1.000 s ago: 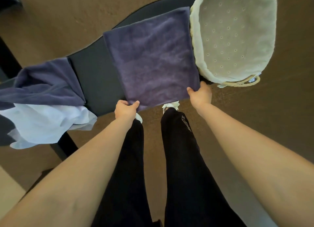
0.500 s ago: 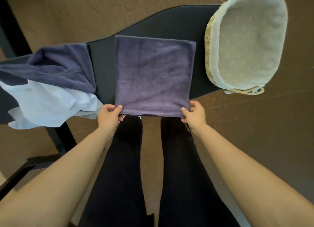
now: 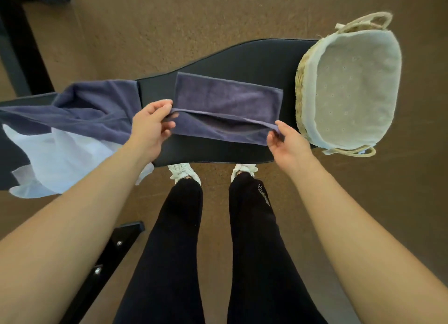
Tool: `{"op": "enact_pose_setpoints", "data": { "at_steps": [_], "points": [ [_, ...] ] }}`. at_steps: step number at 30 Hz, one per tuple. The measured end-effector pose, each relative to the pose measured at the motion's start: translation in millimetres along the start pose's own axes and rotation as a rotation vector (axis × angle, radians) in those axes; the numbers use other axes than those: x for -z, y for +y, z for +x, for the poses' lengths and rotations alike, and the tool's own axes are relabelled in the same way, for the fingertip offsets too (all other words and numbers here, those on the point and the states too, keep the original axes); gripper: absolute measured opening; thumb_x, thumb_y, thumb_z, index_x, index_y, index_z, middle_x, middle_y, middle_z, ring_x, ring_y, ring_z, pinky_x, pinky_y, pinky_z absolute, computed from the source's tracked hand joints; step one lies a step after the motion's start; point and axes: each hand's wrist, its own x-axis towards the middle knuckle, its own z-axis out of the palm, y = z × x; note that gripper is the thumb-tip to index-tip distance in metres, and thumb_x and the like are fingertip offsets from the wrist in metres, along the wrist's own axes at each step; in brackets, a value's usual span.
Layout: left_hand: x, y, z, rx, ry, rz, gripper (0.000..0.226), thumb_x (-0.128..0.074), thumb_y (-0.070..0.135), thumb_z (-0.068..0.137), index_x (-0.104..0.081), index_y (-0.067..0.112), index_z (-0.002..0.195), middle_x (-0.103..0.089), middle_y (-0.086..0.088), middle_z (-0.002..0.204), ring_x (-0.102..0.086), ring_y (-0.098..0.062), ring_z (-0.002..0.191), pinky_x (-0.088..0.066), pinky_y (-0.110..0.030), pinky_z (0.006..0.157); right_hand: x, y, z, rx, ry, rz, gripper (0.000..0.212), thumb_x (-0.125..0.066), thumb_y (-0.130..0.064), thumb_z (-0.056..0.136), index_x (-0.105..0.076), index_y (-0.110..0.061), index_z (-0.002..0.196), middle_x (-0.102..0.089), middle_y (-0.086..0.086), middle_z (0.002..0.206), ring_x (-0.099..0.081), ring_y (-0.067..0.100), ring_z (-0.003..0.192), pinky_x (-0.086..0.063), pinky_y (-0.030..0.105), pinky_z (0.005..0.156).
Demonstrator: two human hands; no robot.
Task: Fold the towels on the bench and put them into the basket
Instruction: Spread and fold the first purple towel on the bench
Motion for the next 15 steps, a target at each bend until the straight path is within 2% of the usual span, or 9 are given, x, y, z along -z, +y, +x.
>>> {"op": "enact_pose_setpoints", "data": {
  "at_steps": [3, 6, 8, 10, 11, 13, 15],
  "points": [
    [-22, 17, 22, 0.050, 0.057, -0.059, 0.007, -0.064, 0.023, 0.102, -0.070, 0.022, 0.106, -0.075, 0.005, 0.077, -0.063, -0.004, 0.060, -0.045, -0.015, 0.051, -21, -14, 18, -0.026, 0.005, 0.105, 0.024, -0.065, -0.006, 0.098, -0.066, 0.000, 0.122, -0.068, 0.015, 0.108, -0.070, 0.021, 0.088, -0.057, 0.021, 0.057],
    [-41, 31, 40, 0.073, 0.094, -0.141, 0.017, -0.063, 0.024, 0.102, -0.069, 0.019, 0.117, -0.077, 0.003, 0.084, -0.069, -0.006, 0.067, -0.049, -0.016, 0.053, -38, -26, 37, -0.023, -0.001, 0.182, 0.019, -0.060, -0.006, 0.102, -0.062, 0.001, 0.119, -0.065, 0.012, 0.099, -0.067, 0.018, 0.080, -0.055, 0.020, 0.053],
    [-47, 35, 48, 0.059, 0.100, -0.171, 0.024, -0.064, 0.022, 0.101, -0.064, 0.021, 0.125, -0.078, 0.001, 0.100, -0.076, -0.012, 0.081, -0.055, -0.020, 0.062, -46, -32, 47, 0.026, -0.034, 0.139, 0.017, -0.054, -0.012, 0.105, -0.059, -0.003, 0.119, -0.062, 0.007, 0.101, -0.065, 0.013, 0.082, -0.057, 0.019, 0.063],
    [-48, 31, 54, 0.020, 0.146, -0.129, 0.036, -0.067, 0.016, 0.098, -0.057, 0.024, 0.131, -0.075, 0.000, 0.109, -0.076, -0.014, 0.085, -0.057, -0.022, 0.068, -51, -29, 53, 0.128, -0.014, 0.028, 0.032, -0.055, -0.018, 0.103, -0.056, -0.006, 0.133, -0.062, 0.003, 0.104, -0.067, 0.012, 0.085, -0.060, 0.021, 0.073],
    [-46, 27, 56, -0.013, 0.199, -0.062, 0.040, -0.067, 0.013, 0.097, -0.055, 0.023, 0.133, -0.072, 0.000, 0.109, -0.073, -0.013, 0.081, -0.057, -0.022, 0.069, -51, -24, 53, 0.211, 0.024, -0.075, 0.038, -0.059, -0.018, 0.101, -0.056, -0.009, 0.137, -0.065, 0.002, 0.104, -0.069, 0.014, 0.087, -0.061, 0.025, 0.077],
    [-40, 14, 58, -0.102, 0.299, 0.169, 0.042, -0.067, 0.013, 0.096, -0.056, 0.019, 0.136, -0.068, 0.003, 0.105, -0.064, -0.007, 0.079, -0.052, -0.020, 0.072, -47, -10, 51, 0.462, 0.124, -0.495, 0.041, -0.067, -0.018, 0.096, -0.059, -0.017, 0.136, -0.070, 0.001, 0.108, -0.072, 0.017, 0.094, -0.062, 0.032, 0.085],
    [-32, -1, 59, -0.138, 0.333, 0.408, 0.047, -0.069, 0.021, 0.094, -0.055, 0.019, 0.139, -0.063, 0.004, 0.113, -0.060, -0.007, 0.093, -0.044, -0.016, 0.076, -39, 5, 51, 0.654, 0.096, -0.937, 0.044, -0.070, -0.020, 0.094, -0.059, -0.020, 0.137, -0.064, 0.001, 0.124, -0.065, 0.016, 0.108, -0.056, 0.031, 0.097]
  ]
}}
